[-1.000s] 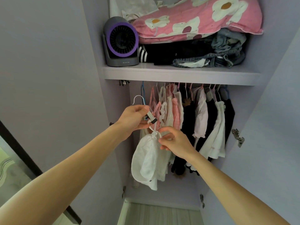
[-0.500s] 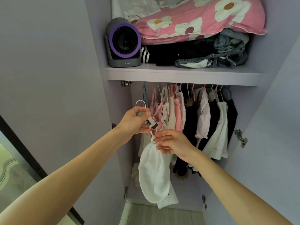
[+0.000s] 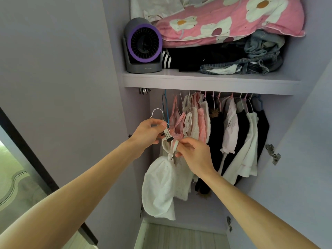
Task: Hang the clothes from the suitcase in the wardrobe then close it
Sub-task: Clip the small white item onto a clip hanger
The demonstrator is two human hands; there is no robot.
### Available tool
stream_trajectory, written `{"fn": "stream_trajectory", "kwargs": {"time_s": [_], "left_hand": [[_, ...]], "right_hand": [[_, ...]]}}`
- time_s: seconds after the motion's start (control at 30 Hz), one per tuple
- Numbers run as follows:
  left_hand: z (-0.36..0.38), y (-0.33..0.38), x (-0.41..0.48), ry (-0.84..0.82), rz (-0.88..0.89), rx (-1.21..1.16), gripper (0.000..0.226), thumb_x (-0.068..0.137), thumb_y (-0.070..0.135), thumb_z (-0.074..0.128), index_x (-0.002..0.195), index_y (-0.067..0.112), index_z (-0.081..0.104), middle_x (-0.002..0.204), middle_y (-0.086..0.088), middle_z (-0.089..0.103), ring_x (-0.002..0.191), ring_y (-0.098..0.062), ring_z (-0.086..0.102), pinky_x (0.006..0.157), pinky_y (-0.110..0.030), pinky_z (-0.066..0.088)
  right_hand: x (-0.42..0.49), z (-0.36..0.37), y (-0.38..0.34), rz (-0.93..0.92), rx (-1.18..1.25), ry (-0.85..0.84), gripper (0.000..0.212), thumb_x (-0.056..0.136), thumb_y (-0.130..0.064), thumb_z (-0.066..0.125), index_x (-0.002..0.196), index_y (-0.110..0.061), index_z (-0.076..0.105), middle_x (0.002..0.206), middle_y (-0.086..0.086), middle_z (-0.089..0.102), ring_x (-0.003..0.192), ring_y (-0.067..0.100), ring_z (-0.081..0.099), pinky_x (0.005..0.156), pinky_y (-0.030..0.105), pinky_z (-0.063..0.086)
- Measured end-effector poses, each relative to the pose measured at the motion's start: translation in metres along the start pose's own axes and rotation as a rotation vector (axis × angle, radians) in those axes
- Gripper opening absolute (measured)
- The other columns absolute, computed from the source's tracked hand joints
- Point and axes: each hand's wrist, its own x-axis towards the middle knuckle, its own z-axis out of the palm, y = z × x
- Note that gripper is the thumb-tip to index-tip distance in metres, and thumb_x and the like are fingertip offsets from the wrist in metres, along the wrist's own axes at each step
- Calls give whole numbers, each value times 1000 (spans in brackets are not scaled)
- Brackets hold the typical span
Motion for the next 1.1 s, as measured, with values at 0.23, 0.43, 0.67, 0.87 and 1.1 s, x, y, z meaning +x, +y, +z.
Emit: {"fn": "stream_trajectory", "kwargs": {"time_s": [0.23,0.43,0.67,0.87,1.1], "left_hand": [[4,-13,-2,29,24,-11,20,102,28,57,117,17,64,113,-11,73,83,-16,66,64,-20,51],[9,-9,-3,64,22,-103,20,103,28,54,118,17,61,113,-9,72,76,-16,70,56,-17,52],[10,0,-2,29,-8,-62,20,103,33,54,117,20,60,107,-3,76,77,-17,68,58,-23,49],[15,6,-7,-42,-22,-88,21,105,31,50,121,18,56,99,1,78,67,-14,67,65,-28,45],[10,5,-11,-50,-21,-119,21,105,28,51,120,15,57,107,-11,75,74,-17,71,62,-25,53]], "right_hand": [[9,6,4,88,-14,-9,10,90,-35,70,95,-26,70,92,-13,71,91,6,69,88,32,56],[4,10,15,321,8,-101,29,89,-41,68,112,-24,62,97,-7,70,89,14,71,91,43,57],[10,2,3,393,22,-239,22,101,-36,49,105,-22,66,100,4,63,85,15,55,68,26,41],[20,4,5,734,-106,-353,48,84,-70,59,79,-22,60,75,-2,56,71,13,50,63,27,37],[15,6,13,568,-61,-389,12,90,-11,62,86,-16,72,72,-2,58,69,12,48,56,23,35]]}}
